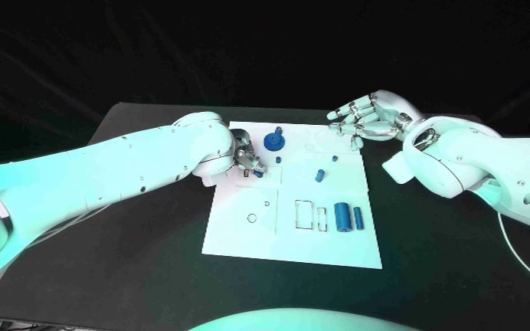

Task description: Assemble the parts on the task board

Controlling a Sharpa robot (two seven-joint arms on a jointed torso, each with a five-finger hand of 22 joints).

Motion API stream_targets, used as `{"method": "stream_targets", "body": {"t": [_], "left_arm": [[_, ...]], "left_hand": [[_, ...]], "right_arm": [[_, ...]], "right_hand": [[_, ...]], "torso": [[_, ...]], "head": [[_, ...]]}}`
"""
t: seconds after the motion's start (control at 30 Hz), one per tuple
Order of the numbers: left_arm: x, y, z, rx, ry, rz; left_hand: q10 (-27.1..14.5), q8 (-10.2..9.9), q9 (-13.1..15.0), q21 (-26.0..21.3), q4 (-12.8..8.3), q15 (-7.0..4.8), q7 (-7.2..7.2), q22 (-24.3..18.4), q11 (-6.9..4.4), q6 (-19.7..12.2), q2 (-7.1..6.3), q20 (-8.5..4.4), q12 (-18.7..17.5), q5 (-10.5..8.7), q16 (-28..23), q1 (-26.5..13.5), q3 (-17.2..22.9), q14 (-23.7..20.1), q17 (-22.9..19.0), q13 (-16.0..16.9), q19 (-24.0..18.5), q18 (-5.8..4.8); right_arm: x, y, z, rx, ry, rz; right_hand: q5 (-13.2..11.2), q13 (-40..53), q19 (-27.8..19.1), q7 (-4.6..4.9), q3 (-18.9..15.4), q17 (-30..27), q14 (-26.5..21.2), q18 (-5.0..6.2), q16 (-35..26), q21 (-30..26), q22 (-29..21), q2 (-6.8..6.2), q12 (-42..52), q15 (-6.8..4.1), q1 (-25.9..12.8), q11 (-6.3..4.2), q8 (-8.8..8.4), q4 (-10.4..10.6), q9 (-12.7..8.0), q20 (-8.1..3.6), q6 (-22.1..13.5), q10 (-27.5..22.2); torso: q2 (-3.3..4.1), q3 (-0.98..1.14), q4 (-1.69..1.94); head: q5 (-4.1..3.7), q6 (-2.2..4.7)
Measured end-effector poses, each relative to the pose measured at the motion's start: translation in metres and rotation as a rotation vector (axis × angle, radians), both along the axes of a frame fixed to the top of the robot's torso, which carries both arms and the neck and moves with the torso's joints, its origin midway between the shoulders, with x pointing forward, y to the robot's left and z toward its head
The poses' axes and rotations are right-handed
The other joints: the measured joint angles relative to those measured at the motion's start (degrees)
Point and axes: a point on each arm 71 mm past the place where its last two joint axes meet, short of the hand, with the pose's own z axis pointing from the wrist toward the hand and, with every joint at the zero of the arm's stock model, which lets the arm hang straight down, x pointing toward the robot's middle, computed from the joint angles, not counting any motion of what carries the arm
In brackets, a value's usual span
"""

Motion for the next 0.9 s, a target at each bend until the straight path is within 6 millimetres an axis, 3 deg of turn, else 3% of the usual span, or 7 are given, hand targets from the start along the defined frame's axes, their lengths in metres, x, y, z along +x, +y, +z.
{"method": "stream_targets", "body": {"t": [0.7,0.83,0.9], "left_arm": [[-0.0025,-0.0031,-0.0003,0.049,-0.042,-0.036],[-0.0028,-0.0032,-0.0002,0.053,-0.04,-0.041],[-0.003,-0.0032,-0.0003,0.055,-0.038,-0.043]], "left_hand": [[0.21,0.18,0.0,0.0,-0.42,0.0,0.18,0.04,-0.21,0.19,-0.34,0.0,0.0,0.02,0.0,-0.34,0.59,0.0,-0.01,0.09,0.0,0.0],[0.55,0.18,0.22,0.0,-0.35,0.0,-0.12,0.04,-0.25,0.51,-0.36,0.0,0.39,1.17,0.0,-0.36,0.67,0.0,-0.01,0.45,0.0,0.0],[0.89,0.48,0.46,0.22,-0.2,0.0,-0.31,0.04,-0.48,0.72,-0.44,0.0,0.62,2.61,0.0,-1.21,0.82,0.0,-0.01,0.66,0.0,0.0]], "right_arm": [[-0.0004,-0.0007,-0.0006,0.001,0.005,0.004],[-0.0004,-0.0007,-0.0007,0.001,0.006,0.004],[-0.0005,-0.0007,-0.0007,0.001,0.006,0.005]], "right_hand": [[0.0,0.01,0.0,-0.02,0.0,-0.09,0.0,0.0,-0.23,-0.23,0.01,-0.01,0.0,0.0,-0.01,0.0,0.0,0.0,0.0,0.0,0.01,0.0],[0.0,-0.06,0.0,0.18,0.0,-0.09,0.0,0.0,-0.23,-0.23,-0.07,-0.22,0.0,0.0,-0.22,0.21,0.0,0.0,0.0,0.0,-0.18,-0.21],[0.0,-0.06,0.0,0.18,0.0,-0.09,0.0,0.0,-0.23,-0.23,-0.07,-0.22,0.0,0.0,-0.22,0.21,0.0,0.0,0.0,0.0,-0.19,-0.21]], "torso": [[0.04,0.01,-0.04],[0.04,-0.01,-0.04],[0.04,-0.01,-0.04]], "head": [[0.05,-0.3],[0.05,-0.34],[0.05,-0.41]]}}
